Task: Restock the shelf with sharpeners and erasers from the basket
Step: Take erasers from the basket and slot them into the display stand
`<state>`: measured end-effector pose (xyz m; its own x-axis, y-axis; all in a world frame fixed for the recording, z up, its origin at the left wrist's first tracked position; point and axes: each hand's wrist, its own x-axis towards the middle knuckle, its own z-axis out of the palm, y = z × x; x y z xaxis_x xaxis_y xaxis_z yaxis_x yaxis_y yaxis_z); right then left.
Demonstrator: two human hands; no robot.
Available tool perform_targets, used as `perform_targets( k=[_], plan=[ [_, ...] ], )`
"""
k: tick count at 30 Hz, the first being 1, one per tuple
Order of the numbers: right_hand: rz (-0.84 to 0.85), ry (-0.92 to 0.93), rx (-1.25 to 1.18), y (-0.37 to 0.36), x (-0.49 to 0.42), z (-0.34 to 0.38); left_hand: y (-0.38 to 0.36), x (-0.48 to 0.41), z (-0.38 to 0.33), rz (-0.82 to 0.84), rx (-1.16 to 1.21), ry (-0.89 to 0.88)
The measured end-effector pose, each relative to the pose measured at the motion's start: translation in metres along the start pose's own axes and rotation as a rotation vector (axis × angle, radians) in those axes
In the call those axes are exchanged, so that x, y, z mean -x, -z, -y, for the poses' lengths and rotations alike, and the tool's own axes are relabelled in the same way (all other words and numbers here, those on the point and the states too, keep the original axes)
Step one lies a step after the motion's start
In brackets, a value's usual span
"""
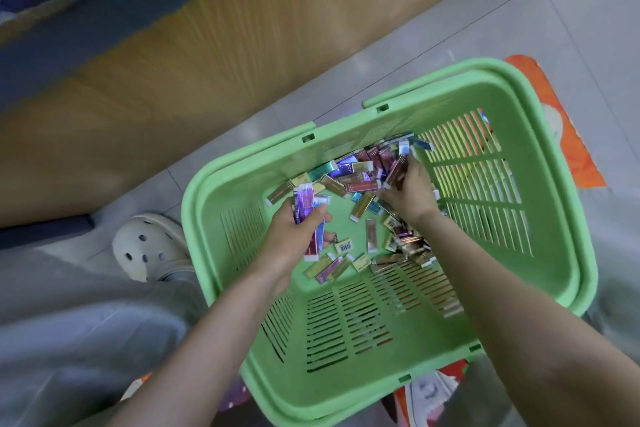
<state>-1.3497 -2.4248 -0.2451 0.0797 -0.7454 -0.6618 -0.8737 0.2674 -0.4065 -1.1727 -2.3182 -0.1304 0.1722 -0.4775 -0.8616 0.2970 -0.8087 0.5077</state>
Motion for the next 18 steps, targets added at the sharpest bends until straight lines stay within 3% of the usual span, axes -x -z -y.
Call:
perform_targets(
  k=[5, 9, 13, 18],
  plan=[
    [-0.074, -0.092, 0.002, -0.005, -0.016, 0.007, -0.005, -0.004, -0.004, -0.007, -0.015, 0.041],
    [0.041, -0.190, -0.136, -0.012, -0.023, 0.009, -0.008, -0.012, -0.005, -0.004, -0.015, 0.047],
    [0.050, -0.113, -0.031, -0.010, -0.020, 0.010, -0.012, -0.017, -0.004, -0.038, -0.012, 0.058],
    [0.184, 0.002, -0.118, 0.006, 0.011, 0.016, -0.014, -0.020, 0.000, -0.162, 0.027, 0.070]
  ],
)
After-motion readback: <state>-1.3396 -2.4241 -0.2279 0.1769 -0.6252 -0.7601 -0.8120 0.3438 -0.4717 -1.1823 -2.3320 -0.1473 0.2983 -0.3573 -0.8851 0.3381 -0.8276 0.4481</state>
